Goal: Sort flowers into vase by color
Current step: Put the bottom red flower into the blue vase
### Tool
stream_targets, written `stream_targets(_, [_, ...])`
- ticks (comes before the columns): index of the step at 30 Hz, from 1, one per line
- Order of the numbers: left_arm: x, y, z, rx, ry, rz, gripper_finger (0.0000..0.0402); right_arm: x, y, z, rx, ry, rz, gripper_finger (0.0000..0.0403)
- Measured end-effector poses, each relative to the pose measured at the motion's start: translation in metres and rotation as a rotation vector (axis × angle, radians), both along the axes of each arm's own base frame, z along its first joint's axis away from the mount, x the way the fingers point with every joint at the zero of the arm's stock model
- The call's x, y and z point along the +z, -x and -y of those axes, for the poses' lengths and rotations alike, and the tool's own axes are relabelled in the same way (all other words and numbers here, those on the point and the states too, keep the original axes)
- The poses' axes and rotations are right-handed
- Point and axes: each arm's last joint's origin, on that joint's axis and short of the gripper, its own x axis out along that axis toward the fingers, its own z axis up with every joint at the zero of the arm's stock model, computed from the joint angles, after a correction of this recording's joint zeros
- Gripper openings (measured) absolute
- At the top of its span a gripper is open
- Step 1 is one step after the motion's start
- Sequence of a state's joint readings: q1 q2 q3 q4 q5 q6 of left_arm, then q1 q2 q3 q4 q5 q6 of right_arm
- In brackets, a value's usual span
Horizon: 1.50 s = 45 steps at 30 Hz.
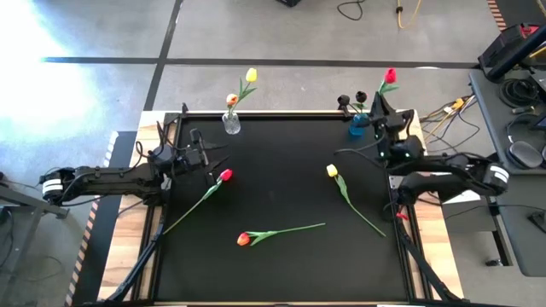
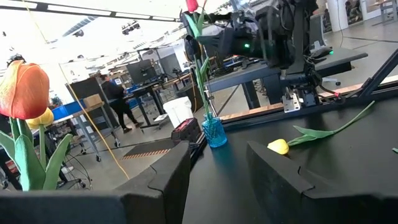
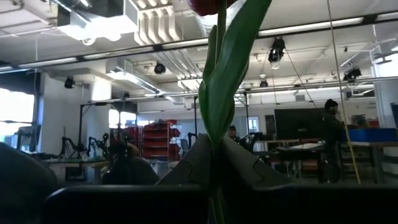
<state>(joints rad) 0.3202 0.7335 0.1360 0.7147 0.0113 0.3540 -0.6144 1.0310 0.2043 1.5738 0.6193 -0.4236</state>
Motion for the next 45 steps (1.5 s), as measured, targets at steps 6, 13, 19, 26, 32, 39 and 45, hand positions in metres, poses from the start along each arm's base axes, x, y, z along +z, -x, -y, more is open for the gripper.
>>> stream_targets(6, [0.000,0.000,0.000,0.000,0.004,-0.001,0.0143,0.006,-0.016,0.017,-0.031,-0.010,-0.030,0.0012])
stream_targets(13, [-0.001,0.000,0.000,0.000,0.006,-0.006,0.0143,0.006,-0.021,0.030,-0.066,-0.026,-0.028,0.0012])
stream_targets(19, [-0.001,0.000,0.000,0.000,0.006,-0.006,0.0143,0.003,-0.016,0.034,-0.056,-0.050,0.041,0.0012])
stream_targets(26, [-0.001,0.000,0.000,0.000,0.006,-0.006,0.0143,0.001,-0.015,0.034,-0.061,-0.069,0.074,0.0012])
stream_targets(32, [-0.001,0.000,0.000,0.000,0.007,-0.006,0.0143,-0.004,-0.013,0.032,-0.050,-0.087,0.080,0.0012])
stream_targets(39, [-0.001,0.000,0.000,0.000,0.007,-0.006,0.0143,-0.012,-0.009,0.030,-0.058,-0.117,0.097,0.0012])
stream_targets(45, [-0.001,0.000,0.000,0.000,0.007,-0.006,0.0143,-0.016,-0.008,0.029,-0.054,-0.130,0.096,0.0013])
